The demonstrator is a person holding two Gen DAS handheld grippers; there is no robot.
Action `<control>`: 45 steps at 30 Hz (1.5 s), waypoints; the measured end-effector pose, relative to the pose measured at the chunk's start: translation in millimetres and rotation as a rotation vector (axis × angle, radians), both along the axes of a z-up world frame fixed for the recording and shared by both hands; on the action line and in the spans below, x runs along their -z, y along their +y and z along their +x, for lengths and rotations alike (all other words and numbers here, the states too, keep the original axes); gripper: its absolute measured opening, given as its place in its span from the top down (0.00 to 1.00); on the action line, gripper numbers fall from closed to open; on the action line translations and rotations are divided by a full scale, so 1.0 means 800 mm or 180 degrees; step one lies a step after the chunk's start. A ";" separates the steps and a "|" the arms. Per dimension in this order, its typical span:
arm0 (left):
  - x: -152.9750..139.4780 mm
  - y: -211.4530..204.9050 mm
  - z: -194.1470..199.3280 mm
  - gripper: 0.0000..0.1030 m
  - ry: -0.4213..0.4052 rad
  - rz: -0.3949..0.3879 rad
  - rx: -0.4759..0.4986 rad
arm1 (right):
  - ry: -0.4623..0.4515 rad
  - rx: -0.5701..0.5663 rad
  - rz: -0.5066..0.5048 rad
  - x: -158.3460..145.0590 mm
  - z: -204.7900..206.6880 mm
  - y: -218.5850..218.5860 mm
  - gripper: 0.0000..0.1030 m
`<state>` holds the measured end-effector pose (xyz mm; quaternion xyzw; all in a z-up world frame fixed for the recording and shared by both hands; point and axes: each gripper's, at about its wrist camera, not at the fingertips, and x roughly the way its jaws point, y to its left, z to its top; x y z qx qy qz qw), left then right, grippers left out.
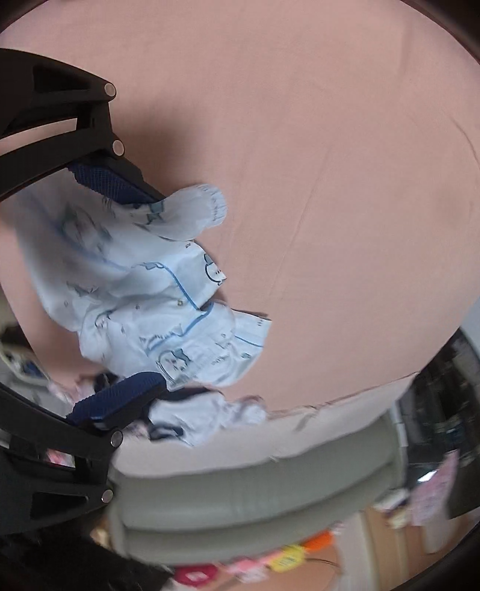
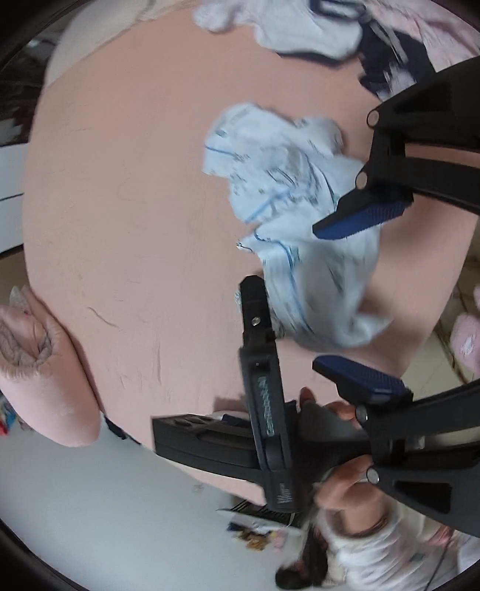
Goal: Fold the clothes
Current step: 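Lower the pajama onto the sheet and open both grippers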
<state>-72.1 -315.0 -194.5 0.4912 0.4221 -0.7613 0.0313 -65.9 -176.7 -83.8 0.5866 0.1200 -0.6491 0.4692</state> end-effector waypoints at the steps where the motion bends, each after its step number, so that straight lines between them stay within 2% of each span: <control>1: -0.001 0.003 -0.006 0.15 -0.0054 -0.0090 0.0092 | 0.0008 -0.0004 0.0014 -0.002 -0.003 0.003 0.30; 3: -0.004 0.012 -0.015 0.15 -0.0102 -0.0272 0.0293 | 0.0024 -0.0013 0.0042 -0.005 -0.010 0.009 0.26; 7: 0.005 0.014 -0.018 0.15 -0.0155 -0.0285 0.0347 | 0.0046 -0.0011 0.0091 -0.009 -0.023 0.021 0.25; 11: 0.014 0.010 -0.011 0.15 -0.0273 -0.0362 0.0436 | -0.0051 0.0096 0.0092 0.018 -0.028 0.032 0.25; 15: 0.023 0.005 -0.004 0.15 -0.0392 -0.0439 0.0525 | -0.0024 0.0118 0.0342 0.049 -0.037 0.040 0.25; 20: 0.035 0.000 0.005 0.14 -0.0536 -0.0533 0.0638 | 0.0185 0.0118 0.0439 0.060 -0.054 0.044 0.25; 23: 0.037 -0.007 0.012 0.14 -0.0515 -0.0551 0.0720 | 0.0316 0.0114 0.0443 0.058 -0.061 0.045 0.25; 28: 0.050 -0.014 0.021 0.14 -0.0594 -0.0603 0.0748 | 0.0352 0.0107 0.0558 0.074 -0.070 0.047 0.25; 33: 0.062 -0.003 0.025 0.14 -0.0565 -0.0418 0.0837 | 0.0268 0.0188 0.0708 0.101 -0.078 0.047 0.25; 40: 0.067 0.021 0.008 0.14 -0.0553 -0.0545 0.1027 | 0.0041 0.0391 0.0737 0.130 -0.094 0.042 0.25; 45: 0.064 0.023 -0.007 0.14 -0.0448 -0.0579 0.1179 | -0.0120 0.0499 0.0676 0.145 -0.102 0.045 0.25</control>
